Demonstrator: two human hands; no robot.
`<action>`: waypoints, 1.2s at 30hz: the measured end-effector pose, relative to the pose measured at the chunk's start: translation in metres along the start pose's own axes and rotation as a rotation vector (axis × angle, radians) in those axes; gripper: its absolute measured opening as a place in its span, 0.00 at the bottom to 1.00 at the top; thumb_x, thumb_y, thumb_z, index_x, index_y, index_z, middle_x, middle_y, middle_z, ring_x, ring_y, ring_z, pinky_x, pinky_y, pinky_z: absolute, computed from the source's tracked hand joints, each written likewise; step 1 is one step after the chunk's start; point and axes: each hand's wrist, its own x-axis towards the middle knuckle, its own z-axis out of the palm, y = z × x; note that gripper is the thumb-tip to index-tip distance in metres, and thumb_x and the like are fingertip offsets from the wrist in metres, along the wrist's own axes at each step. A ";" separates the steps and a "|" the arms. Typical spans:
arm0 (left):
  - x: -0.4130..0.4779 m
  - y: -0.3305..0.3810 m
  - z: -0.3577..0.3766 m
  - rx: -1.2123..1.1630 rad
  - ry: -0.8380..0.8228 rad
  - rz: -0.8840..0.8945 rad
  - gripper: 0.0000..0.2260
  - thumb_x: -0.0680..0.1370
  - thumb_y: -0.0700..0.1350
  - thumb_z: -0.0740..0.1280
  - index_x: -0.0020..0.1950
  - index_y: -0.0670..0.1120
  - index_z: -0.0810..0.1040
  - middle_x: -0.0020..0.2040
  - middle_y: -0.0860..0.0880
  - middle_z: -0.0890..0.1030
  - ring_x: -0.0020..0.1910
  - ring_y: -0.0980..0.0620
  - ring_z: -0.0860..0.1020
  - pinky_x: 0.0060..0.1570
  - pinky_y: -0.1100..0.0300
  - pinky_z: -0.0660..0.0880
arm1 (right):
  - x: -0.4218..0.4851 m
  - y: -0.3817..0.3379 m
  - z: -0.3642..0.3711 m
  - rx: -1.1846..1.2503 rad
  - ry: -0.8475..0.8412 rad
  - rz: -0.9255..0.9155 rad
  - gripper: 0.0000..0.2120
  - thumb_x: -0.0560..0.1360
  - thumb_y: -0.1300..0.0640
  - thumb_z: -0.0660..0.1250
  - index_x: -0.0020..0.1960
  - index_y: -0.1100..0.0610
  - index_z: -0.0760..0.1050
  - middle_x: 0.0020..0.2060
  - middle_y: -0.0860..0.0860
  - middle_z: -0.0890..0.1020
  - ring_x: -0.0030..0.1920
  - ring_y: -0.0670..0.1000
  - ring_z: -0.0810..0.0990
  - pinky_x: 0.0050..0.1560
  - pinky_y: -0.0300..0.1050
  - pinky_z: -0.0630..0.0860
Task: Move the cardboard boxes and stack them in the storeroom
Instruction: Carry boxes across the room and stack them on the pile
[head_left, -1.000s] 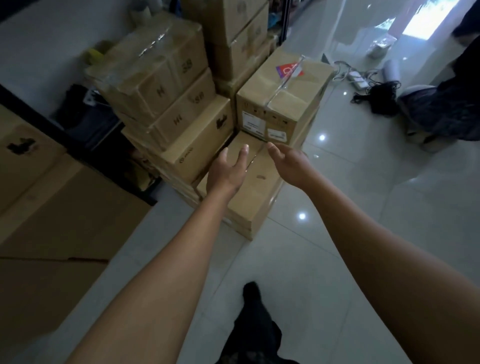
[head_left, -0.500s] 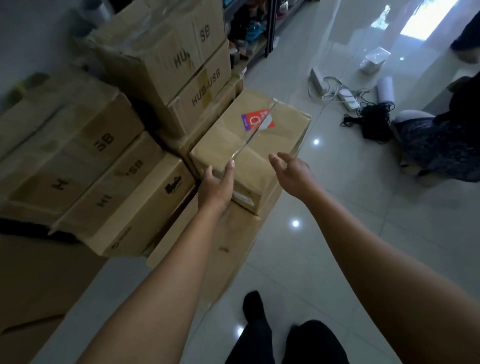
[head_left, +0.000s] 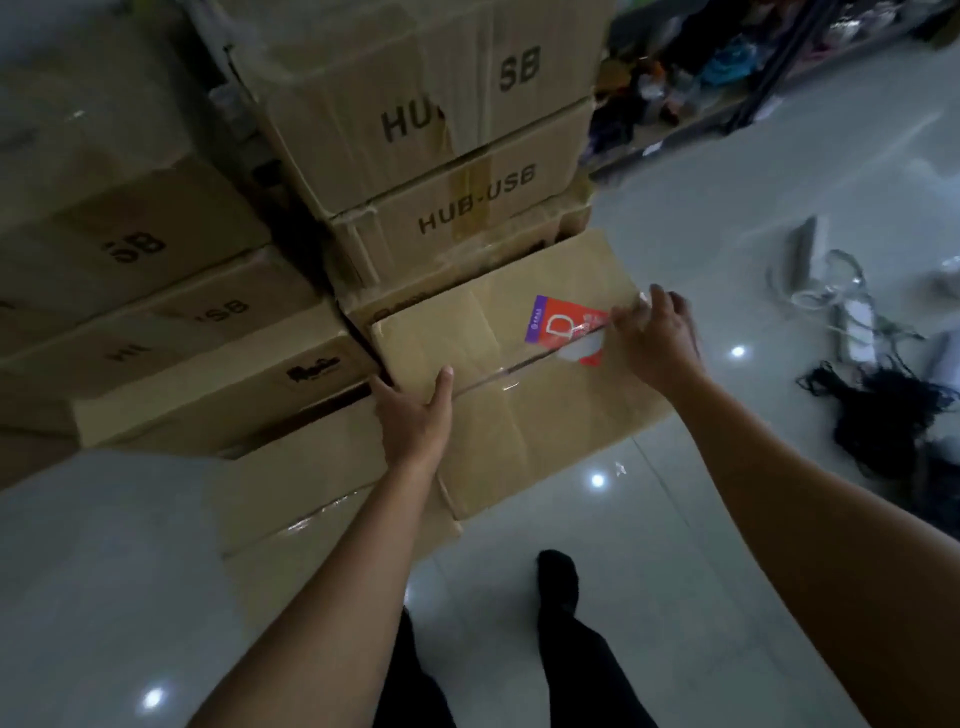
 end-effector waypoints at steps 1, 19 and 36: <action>-0.001 -0.003 0.005 -0.029 0.023 -0.036 0.40 0.75 0.59 0.68 0.77 0.40 0.54 0.71 0.41 0.69 0.69 0.42 0.70 0.59 0.54 0.70 | 0.011 0.001 0.001 0.027 -0.082 0.005 0.28 0.79 0.46 0.60 0.74 0.57 0.60 0.70 0.60 0.66 0.69 0.62 0.67 0.67 0.53 0.64; -0.064 -0.003 -0.057 -0.145 0.145 0.008 0.35 0.73 0.66 0.65 0.72 0.46 0.65 0.66 0.45 0.75 0.64 0.42 0.74 0.59 0.52 0.70 | -0.065 -0.031 -0.042 0.003 0.013 -0.125 0.28 0.77 0.37 0.57 0.70 0.54 0.63 0.63 0.61 0.75 0.63 0.64 0.72 0.60 0.56 0.68; -0.155 -0.206 -0.421 -0.203 0.490 -0.044 0.31 0.72 0.69 0.65 0.67 0.51 0.70 0.63 0.48 0.77 0.61 0.43 0.75 0.58 0.53 0.71 | -0.385 -0.202 0.111 -0.034 -0.198 -0.515 0.31 0.77 0.36 0.55 0.73 0.54 0.60 0.67 0.61 0.72 0.67 0.63 0.69 0.64 0.53 0.65</action>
